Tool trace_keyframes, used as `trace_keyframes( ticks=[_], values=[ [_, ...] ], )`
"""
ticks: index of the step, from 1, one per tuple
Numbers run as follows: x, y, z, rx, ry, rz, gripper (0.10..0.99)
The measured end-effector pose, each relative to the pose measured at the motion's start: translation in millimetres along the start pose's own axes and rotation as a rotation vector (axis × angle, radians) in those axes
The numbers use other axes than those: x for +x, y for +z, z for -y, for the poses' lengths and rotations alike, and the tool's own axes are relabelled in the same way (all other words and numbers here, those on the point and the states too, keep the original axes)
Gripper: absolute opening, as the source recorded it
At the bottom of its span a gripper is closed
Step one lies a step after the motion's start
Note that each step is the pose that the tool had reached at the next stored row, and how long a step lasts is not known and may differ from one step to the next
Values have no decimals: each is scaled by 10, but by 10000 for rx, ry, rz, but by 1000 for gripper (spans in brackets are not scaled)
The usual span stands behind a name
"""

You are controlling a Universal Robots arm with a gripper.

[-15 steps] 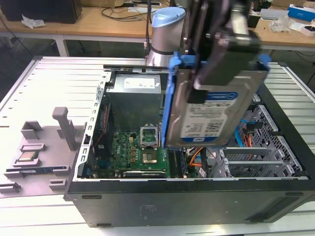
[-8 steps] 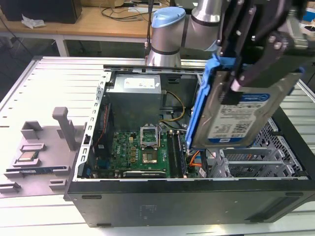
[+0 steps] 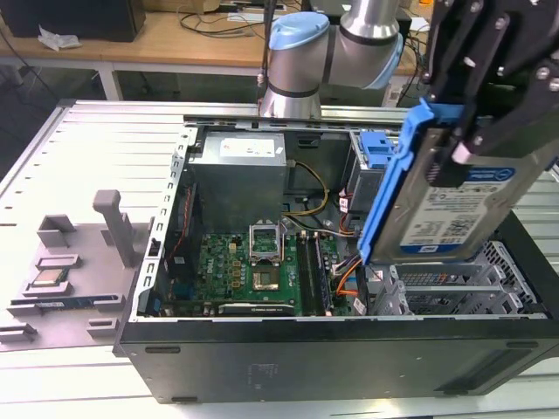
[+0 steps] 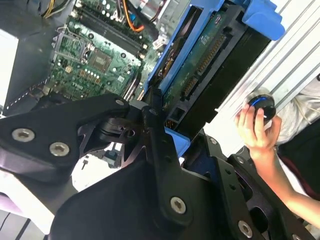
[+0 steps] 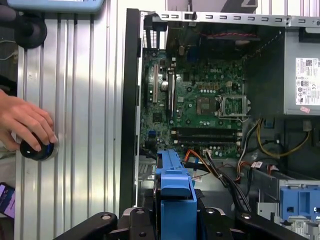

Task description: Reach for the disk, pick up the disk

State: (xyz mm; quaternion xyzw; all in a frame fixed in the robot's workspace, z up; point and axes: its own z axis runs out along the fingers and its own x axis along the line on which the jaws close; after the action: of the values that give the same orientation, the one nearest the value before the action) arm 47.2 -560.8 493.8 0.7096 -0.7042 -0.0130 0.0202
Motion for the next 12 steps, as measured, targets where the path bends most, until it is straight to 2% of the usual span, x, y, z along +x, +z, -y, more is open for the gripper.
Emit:
trace_keyframes(
  ticks=[2, 4, 7, 12],
  values=[
    [1, -5, 132, -1, 0, -1, 365],
    [1, -1, 228, -2, -1, 0, 365],
    [2, 43, 290, -4, 0, -3, 365],
    [1, 199, 439, -6, 0, -3, 365]
  ],
)
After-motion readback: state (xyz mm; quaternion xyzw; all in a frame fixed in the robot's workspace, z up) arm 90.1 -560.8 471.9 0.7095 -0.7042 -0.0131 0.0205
